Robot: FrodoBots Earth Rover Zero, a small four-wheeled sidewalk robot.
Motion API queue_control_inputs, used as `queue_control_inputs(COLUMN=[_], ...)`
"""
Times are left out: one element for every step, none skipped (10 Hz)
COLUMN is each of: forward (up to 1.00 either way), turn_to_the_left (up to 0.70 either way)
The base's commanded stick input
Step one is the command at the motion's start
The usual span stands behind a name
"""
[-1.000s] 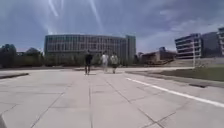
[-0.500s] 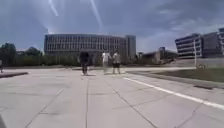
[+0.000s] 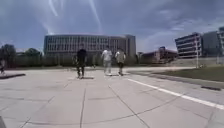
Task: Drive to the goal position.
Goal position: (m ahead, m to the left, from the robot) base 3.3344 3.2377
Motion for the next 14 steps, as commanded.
queue_control_inputs(forward=[0.50,0.50,0.50,0.50,0.50,0.50,0.50,0.50,0.50,0.50,0.50,0.50,0.50,0.50], turn_to_the_left=[0.00,0.00,0.00,0.00,0.00,0.18,0.40,0.33,0.00,0.00,0.00,0.00,0.00,0.00])
